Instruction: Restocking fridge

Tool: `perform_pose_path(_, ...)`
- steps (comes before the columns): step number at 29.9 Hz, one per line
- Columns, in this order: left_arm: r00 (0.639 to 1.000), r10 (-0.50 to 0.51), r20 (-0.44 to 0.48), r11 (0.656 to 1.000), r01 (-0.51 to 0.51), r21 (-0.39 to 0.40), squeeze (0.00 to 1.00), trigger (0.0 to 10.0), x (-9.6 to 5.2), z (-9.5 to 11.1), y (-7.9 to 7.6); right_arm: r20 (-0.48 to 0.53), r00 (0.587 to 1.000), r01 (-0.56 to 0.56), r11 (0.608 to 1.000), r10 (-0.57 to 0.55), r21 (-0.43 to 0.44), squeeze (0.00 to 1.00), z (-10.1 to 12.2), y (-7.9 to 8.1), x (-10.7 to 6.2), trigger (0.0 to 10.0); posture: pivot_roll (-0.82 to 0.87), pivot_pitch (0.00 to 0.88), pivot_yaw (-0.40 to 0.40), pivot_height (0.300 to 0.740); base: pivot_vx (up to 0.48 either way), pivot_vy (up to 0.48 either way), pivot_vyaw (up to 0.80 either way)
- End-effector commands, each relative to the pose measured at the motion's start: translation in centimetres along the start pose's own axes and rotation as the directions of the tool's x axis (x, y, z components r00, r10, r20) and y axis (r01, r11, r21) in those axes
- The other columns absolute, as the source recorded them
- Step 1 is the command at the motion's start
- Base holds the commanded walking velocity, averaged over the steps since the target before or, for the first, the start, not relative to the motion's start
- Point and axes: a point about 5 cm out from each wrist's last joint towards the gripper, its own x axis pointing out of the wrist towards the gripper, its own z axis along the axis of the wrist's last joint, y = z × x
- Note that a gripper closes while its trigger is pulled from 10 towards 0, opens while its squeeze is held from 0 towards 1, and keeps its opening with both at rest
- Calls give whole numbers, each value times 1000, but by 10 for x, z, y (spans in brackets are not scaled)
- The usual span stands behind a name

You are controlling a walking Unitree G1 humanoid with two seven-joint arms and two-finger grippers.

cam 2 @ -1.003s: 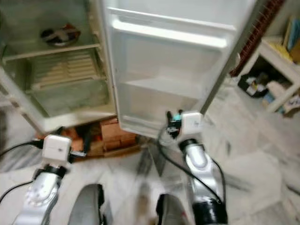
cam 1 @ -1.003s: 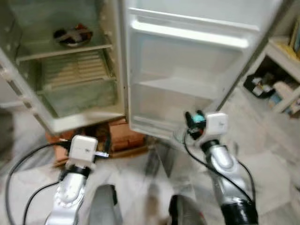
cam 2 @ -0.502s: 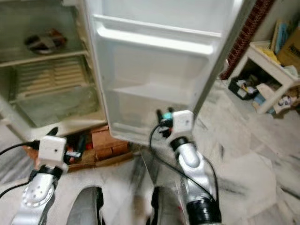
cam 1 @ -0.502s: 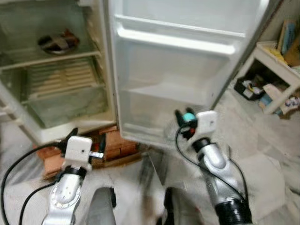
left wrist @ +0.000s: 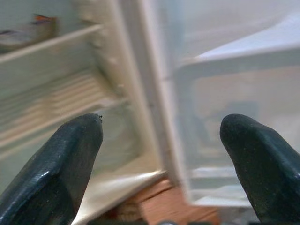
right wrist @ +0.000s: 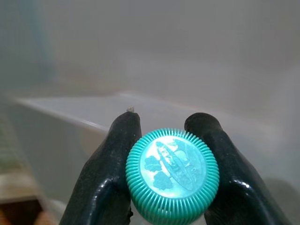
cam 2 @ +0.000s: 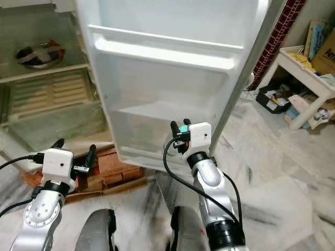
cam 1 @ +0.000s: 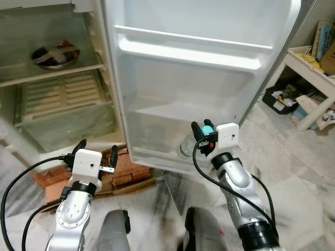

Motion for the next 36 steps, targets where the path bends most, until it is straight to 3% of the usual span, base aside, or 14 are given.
perform_pose_path(1, 1000, 5, -4, 1000, -5, 10, 0, 10000, -1, 0, 3, 28, 999, 20, 1000, -20, -8, 0, 5, -3, 2, 10000, 79, 93, -55, 617, 461, 0, 0)
perform_pose_path(14, 1000, 4, -9, 1000, -4, 12, 0, 10000, -3, -1, 3, 7, 1000, 12, 1000, -12, -2, 0, -1, 1, 2, 10000, 95, 92, -58, 617, 99, 0, 0)
perform_pose_path(19, 1000, 7, -12, 1000, -6, 17, 0, 10000, -3, -1, 4, 11, 1000, 4, 1000, -4, 1, 0, -1, 4, 5, 10000, 96, 115, -48, 592, 0, 0, 0)
perform_pose_path(25, 999, 33, -28, 999, -32, 38, 0, 10000, -11, -3, 9, 19, 1000, -4, 1000, 4, 1, 0, -1, 8, 10, 10000, 102, 119, -39, 552, 0, 0, 0)
perform_pose_path(30, 996, 73, -57, 995, -69, 68, 0, 10000, -23, -9, 17, 30, 999, -21, 1000, 21, 5, 0, -1, 14, 13, 10000, 112, 132, -42, 552, 0, 0, 0)
perform_pose_path(36, 994, 80, -69, 995, -75, 61, 0, 10000, -24, -9, 17, 47, 998, -48, 999, 49, -17, 0, 3, 19, 22, 10000, 117, 151, -47, 552, 0, 0, 0)
